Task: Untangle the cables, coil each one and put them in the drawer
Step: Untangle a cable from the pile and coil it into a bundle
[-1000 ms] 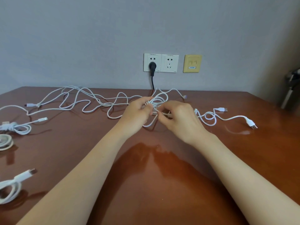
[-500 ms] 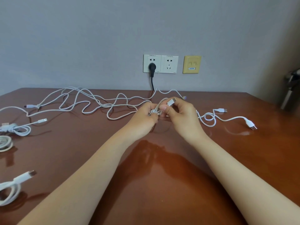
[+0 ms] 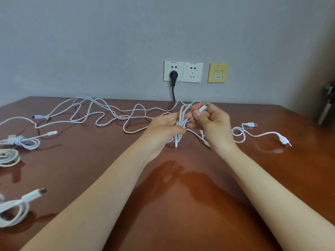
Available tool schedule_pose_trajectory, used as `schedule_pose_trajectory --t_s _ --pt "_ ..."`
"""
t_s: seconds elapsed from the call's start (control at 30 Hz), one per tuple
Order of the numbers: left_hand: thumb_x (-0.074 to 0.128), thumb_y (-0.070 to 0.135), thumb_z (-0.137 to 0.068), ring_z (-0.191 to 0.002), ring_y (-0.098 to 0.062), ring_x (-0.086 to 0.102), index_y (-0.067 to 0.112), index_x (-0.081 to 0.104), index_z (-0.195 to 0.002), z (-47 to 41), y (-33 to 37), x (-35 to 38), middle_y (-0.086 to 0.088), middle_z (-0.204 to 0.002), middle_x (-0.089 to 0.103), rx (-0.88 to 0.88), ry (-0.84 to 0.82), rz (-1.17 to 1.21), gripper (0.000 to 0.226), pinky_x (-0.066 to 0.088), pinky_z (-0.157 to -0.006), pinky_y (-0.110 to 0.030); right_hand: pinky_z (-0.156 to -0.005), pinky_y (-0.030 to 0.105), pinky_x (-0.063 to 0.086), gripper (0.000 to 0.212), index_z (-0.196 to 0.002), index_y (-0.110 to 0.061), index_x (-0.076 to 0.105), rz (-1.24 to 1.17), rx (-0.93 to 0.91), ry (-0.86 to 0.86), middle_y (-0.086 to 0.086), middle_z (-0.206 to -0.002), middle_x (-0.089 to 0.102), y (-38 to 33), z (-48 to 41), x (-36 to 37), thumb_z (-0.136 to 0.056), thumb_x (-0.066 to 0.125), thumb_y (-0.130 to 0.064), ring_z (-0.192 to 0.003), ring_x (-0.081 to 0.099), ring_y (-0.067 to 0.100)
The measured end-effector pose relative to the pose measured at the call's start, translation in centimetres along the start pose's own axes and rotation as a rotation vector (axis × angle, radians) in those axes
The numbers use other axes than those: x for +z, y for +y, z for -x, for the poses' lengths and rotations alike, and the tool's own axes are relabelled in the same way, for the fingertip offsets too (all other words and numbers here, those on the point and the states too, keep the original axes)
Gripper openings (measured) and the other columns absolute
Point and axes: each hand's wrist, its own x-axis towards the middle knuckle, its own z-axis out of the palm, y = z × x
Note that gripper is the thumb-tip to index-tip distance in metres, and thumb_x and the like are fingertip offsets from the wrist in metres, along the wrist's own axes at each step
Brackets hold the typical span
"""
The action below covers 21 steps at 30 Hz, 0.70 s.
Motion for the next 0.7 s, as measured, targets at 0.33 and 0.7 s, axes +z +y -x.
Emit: schedule_pose_trajectory --t_s 0.33,0.7 --pt "0.058 -0.010 -0.082 -0.079 -0.008 0.064 0.021 0.054 -0.109 -0.10 -0.63 0.61 0.009 -0.093 0.070 0.131 0.125 -0.185 0.042 0.050 -0.074 -0.023 -0.073 0.028 0.049 0.031 -0.071 -0.030 0.059 0.273 -0.051 0.130 -0.006 -0.061 0.064 0.13 0.35 0.17 -0.090 0.055 -0.005 -0.064 0.062 0.007" --pt "0.059 -0.006 -0.083 -0.077 -0.013 0.062 0.017 0.049 -0.099 0.07 -0.11 0.59 0.008 -0.085 0.069 0.128 0.128 -0.215 0.030 0.048 -0.072 -0.030 -0.067 0.019 0.051 0.021 -0.081 -0.025 0.064 0.333 -0.111 0.141 -0.012 -0.064 0.064 -0.62 0.79 0.50 -0.087 0.060 -0.005 -0.058 0.061 -0.003"
